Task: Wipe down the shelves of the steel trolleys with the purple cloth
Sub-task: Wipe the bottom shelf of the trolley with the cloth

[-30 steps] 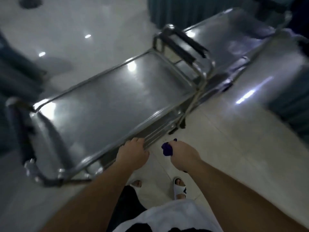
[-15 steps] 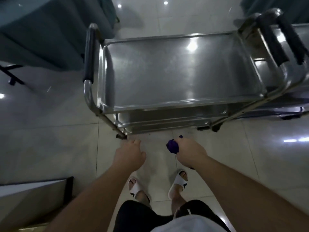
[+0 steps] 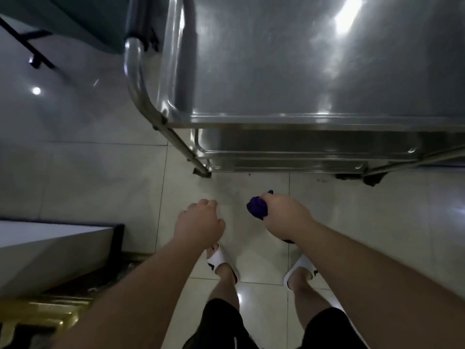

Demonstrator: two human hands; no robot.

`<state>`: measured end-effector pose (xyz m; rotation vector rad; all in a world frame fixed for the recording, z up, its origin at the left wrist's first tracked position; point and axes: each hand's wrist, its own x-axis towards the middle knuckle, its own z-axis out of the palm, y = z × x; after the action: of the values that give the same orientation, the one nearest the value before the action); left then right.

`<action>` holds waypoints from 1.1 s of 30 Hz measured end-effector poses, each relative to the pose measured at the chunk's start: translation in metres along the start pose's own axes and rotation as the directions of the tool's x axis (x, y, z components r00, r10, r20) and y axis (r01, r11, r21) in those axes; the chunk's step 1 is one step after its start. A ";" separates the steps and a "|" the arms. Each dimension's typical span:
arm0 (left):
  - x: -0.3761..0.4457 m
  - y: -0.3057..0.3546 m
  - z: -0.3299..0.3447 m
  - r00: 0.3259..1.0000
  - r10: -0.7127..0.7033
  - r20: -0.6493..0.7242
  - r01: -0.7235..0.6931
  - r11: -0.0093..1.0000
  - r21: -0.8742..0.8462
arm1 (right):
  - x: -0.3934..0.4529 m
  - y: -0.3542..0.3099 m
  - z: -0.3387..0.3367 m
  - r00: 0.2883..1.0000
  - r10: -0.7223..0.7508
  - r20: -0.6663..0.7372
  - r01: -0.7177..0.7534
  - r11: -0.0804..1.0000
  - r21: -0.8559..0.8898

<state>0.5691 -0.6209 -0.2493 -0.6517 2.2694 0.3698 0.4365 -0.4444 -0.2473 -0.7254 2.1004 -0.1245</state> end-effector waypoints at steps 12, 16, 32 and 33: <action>0.190 0.054 0.112 0.992 0.100 -0.078 -0.100 0.995 0.001 | 0.157 0.138 0.060 0.991 0.014 -0.133 -0.022 0.998 -0.063; 0.269 0.050 0.145 0.982 0.144 -0.125 -0.139 0.989 0.046 | 0.229 0.165 0.090 0.978 -0.026 -0.205 0.003 0.994 -0.110; 0.463 -0.014 0.205 0.871 0.255 -0.421 -0.196 0.964 0.178 | 0.422 0.162 0.130 0.870 -0.244 -0.429 0.222 0.970 -0.100; 0.461 -0.020 0.207 0.867 0.254 -0.429 -0.201 0.965 0.166 | 0.423 0.156 0.128 0.878 -0.243 -0.412 0.230 0.970 -0.083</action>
<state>0.4215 -0.7041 -0.7261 -0.4369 2.8005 0.2088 0.2803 -0.5216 -0.6830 -1.0494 2.4139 -0.4171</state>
